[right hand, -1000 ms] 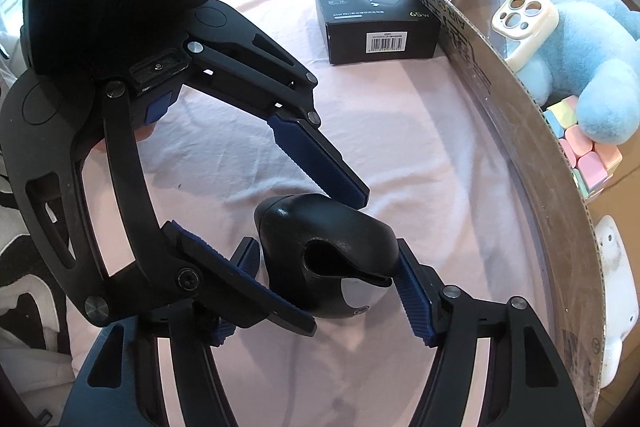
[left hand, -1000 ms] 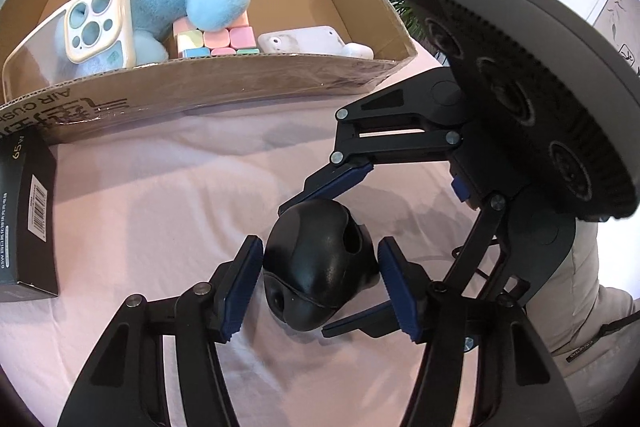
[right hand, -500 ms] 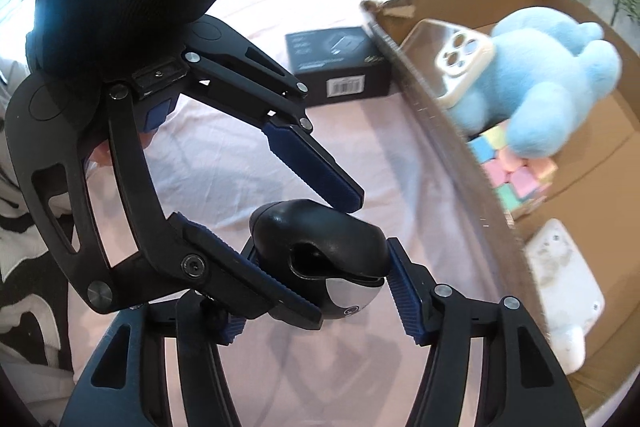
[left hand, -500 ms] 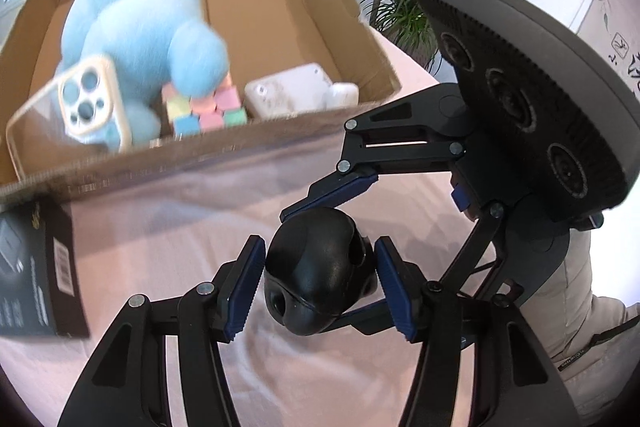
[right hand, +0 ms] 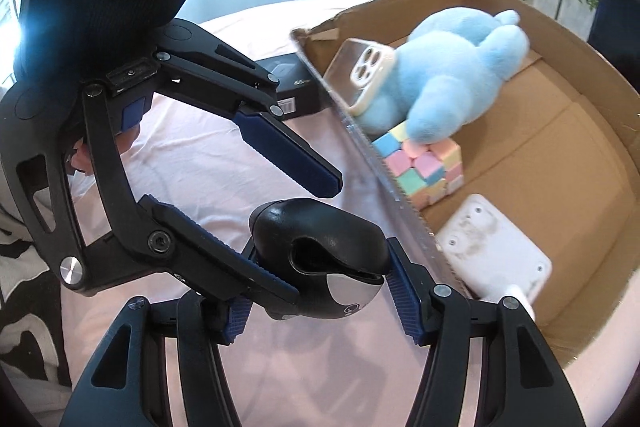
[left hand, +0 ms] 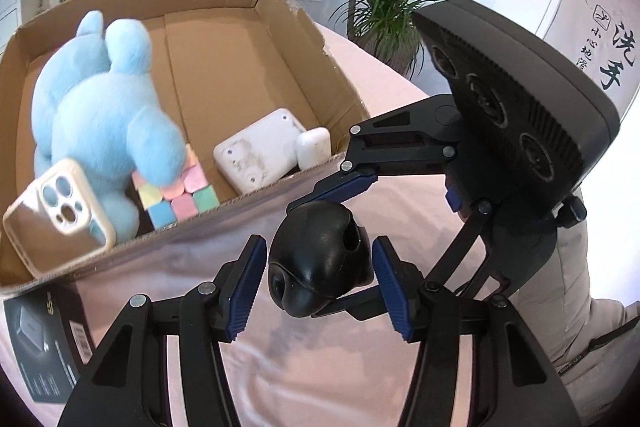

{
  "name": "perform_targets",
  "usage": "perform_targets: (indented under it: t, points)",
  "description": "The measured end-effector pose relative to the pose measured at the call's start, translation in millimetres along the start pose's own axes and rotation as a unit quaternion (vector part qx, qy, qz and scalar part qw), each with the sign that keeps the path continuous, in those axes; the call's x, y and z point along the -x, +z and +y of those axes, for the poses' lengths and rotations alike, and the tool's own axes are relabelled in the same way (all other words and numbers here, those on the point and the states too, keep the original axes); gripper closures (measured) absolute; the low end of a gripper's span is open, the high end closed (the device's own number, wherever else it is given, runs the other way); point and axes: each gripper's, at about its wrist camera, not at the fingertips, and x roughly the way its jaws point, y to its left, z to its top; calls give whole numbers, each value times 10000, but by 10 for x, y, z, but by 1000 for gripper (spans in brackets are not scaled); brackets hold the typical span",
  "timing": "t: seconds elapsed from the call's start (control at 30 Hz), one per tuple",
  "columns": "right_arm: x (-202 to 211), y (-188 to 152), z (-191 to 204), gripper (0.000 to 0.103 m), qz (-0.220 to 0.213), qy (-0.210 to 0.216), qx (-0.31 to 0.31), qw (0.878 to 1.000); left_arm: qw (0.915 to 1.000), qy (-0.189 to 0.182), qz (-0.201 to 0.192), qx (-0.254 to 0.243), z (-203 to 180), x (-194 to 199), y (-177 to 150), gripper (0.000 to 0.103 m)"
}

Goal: Organize objects
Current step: 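Lift the speaker with the right gripper and drop it into the box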

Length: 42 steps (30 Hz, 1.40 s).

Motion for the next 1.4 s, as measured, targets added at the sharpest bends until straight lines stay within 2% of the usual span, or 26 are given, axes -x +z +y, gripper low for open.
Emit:
perform_targets:
  t: [0.23,0.37,0.63,0.83,1.0,1.17,1.27,1.33,1.37,1.4]
  points:
    - [169,22,-39,45,-160,-259,-58,9995,9996,-109,64,-271,-33,-28,197,49]
    - [422,-101,-104,45,-237,-435,-182,9986,9987,-141,63,-477,-82,-22,311,49]
    - [615,-167,-288,45,-531,-741,-549,9943,9950,-224,178,-954,-195,-65,620,49]
    - [783,-250,-482,45,-821,-982,-949,9872,9930,-355,296,-1088,-192,-212,882,49]
    - [813,-382,-739,45,-951,-1092,-1537,9774,9915,-445,396,-1153,-163,-434,1075,50]
    - [718,-430,-925,45,-876,-1268,-1927,9691,9925,-431,393,-1072,-118,-687,1146,50]
    - [690,-428,-989,44,-920,-1358,-2071,9645,9948,-683,331,-672,-22,-767,1162,52]
    - [690,-411,-1039,39,-932,-1584,-2229,9574,9969,-654,198,-394,51,-769,1159,48]
    - [695,-407,-1064,31,-941,-1652,-2304,9543,9972,-664,156,-316,73,-751,1154,45]
    - [713,-406,-1082,24,-963,-1724,-2380,9510,9975,-665,76,-245,88,-705,1138,35]
